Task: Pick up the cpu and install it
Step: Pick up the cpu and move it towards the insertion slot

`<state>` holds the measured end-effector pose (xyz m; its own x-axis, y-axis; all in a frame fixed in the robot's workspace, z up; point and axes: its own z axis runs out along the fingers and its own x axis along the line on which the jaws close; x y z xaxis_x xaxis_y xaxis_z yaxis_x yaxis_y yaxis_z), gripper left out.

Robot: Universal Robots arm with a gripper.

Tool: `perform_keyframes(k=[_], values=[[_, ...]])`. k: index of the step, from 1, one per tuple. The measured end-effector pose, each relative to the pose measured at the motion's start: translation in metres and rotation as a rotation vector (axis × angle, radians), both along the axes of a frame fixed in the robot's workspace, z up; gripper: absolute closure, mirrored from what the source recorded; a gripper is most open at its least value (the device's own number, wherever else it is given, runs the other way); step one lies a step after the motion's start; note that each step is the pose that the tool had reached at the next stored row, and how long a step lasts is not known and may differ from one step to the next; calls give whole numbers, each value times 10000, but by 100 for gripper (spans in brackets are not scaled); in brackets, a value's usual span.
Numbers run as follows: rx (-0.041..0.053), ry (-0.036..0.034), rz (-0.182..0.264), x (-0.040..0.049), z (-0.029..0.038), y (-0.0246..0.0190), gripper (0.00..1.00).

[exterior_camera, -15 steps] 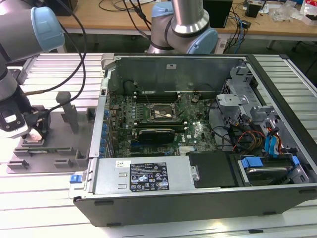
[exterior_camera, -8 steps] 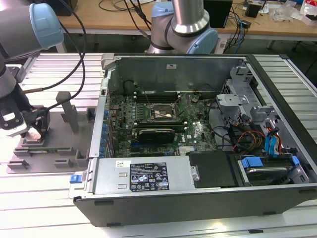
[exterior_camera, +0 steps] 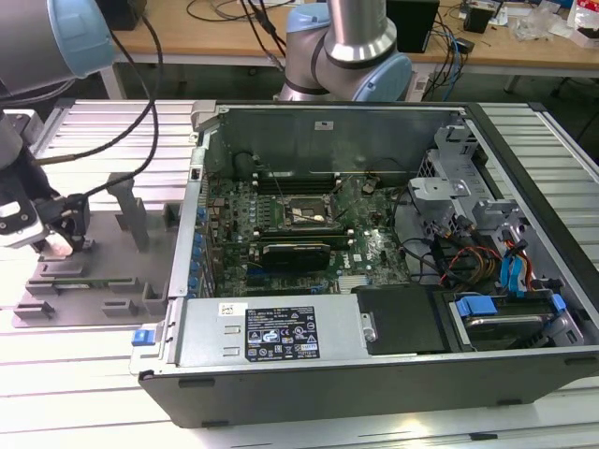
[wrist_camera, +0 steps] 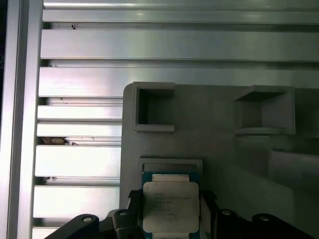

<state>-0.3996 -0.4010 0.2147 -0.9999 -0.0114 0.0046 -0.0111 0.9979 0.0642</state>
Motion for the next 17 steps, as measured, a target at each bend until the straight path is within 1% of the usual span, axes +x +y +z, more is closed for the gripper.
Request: perform_keyframes(k=[3, 4, 17], values=[[1, 0, 0, 0, 129, 0, 45], [1, -1, 0, 0, 153, 0, 45], [0, 1, 0, 0, 244, 0, 45]])
